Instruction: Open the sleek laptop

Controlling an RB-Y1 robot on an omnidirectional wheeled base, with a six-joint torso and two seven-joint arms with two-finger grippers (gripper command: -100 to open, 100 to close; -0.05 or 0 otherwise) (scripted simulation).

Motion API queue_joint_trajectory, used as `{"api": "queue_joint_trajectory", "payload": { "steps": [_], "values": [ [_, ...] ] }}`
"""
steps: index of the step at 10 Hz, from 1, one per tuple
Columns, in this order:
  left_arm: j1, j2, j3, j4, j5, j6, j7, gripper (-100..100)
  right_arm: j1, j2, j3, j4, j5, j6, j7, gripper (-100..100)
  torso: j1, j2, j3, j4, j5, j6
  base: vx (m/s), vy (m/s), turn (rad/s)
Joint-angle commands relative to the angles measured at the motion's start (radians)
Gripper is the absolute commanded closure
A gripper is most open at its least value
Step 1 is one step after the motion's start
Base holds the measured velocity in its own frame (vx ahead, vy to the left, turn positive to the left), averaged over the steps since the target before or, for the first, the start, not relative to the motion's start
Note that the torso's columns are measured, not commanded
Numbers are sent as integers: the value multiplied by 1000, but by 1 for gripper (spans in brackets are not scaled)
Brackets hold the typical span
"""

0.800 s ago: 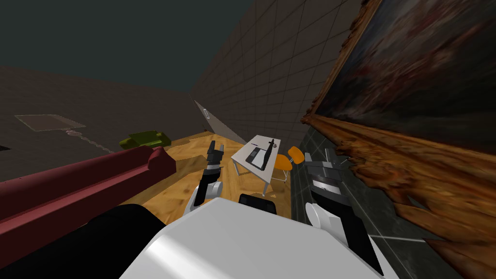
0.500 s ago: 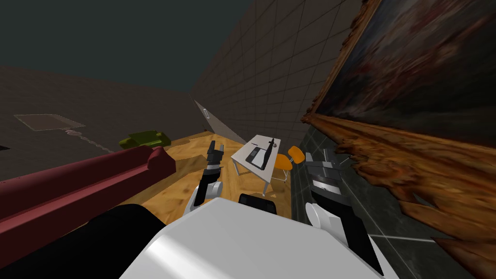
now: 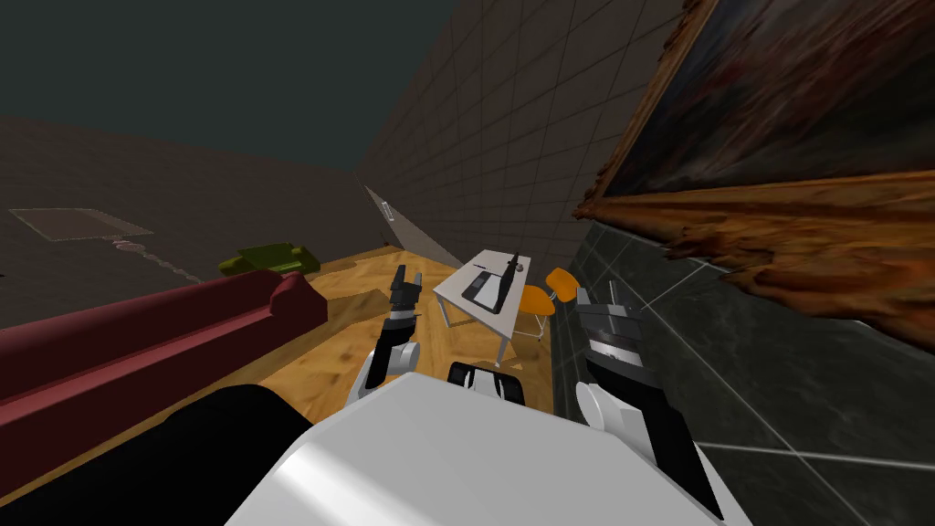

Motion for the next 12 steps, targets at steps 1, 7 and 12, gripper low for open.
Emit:
{"api": "queue_joint_trajectory", "payload": {
  "steps": [1,7,12],
  "values": [
    [0,0,0,0,0,0,0,0,0,0,0,0,0,0,0,0,0,74,-148,74,0,0,0,0,0],
    [0,0,0,0,0,0,0,0,59,-147,-75,-13,78,23,48,-100,1,195,-389,195,0,0,-3,50,-22],
    [0,0,0,0,0,0,0,0,145,-295,-185,-41,195,51,115,-100,1,194,-389,195,0,0,-19,87,-39]
  ]
}}
